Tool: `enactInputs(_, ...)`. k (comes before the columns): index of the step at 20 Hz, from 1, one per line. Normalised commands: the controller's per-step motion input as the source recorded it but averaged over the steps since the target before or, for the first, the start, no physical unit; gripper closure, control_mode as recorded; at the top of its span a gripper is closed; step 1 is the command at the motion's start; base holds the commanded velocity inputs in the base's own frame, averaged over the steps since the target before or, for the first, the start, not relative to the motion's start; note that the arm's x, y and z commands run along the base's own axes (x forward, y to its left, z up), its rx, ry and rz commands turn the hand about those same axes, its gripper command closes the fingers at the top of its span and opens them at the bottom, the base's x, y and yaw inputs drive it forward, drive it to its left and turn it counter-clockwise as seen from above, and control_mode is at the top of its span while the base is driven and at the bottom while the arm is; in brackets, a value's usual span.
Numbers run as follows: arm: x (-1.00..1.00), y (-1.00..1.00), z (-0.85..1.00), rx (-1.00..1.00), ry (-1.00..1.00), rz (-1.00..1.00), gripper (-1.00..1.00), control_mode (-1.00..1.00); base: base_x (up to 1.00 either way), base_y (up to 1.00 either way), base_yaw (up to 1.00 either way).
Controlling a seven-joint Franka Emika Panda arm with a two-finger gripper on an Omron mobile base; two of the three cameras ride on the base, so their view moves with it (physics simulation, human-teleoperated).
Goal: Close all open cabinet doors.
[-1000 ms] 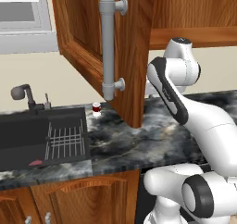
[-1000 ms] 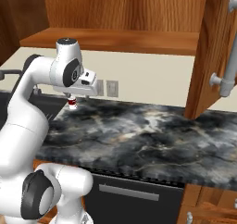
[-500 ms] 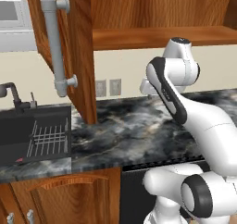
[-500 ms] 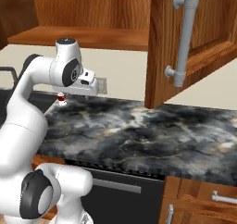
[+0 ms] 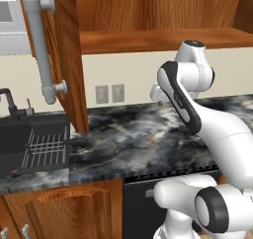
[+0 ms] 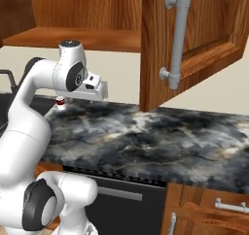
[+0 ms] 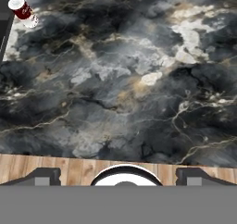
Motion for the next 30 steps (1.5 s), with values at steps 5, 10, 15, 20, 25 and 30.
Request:
enactInputs(5,0.00,0.00,0.00,0.00,0.00,0.00,-1.00,1.00,0.36,0.00,0.00)
enactInputs(10,0.00,0.00,0.00,0.00,0.00,0.00,-1.00,1.00,0.28,0.00,0.00)
enactInputs(15,0.00,0.00,0.00,0.00,0.00,0.00,-1.00,1.00,0.16,0.13,0.00)
enactInputs(20,0.00,0.00,0.00,0.00,0.00,0.00,-1.00,1.00,0.11,0.27,-0.01)
enactInputs(25,0.00,0.00,0.00,0.00,0.00,0.00,-1.00,1.00,0.12,0.24,-0.01)
enactInputs(30,0.00,0.00,0.00,0.00,0.00,0.00,-1.00,1.00,0.13,0.36,-0.01)
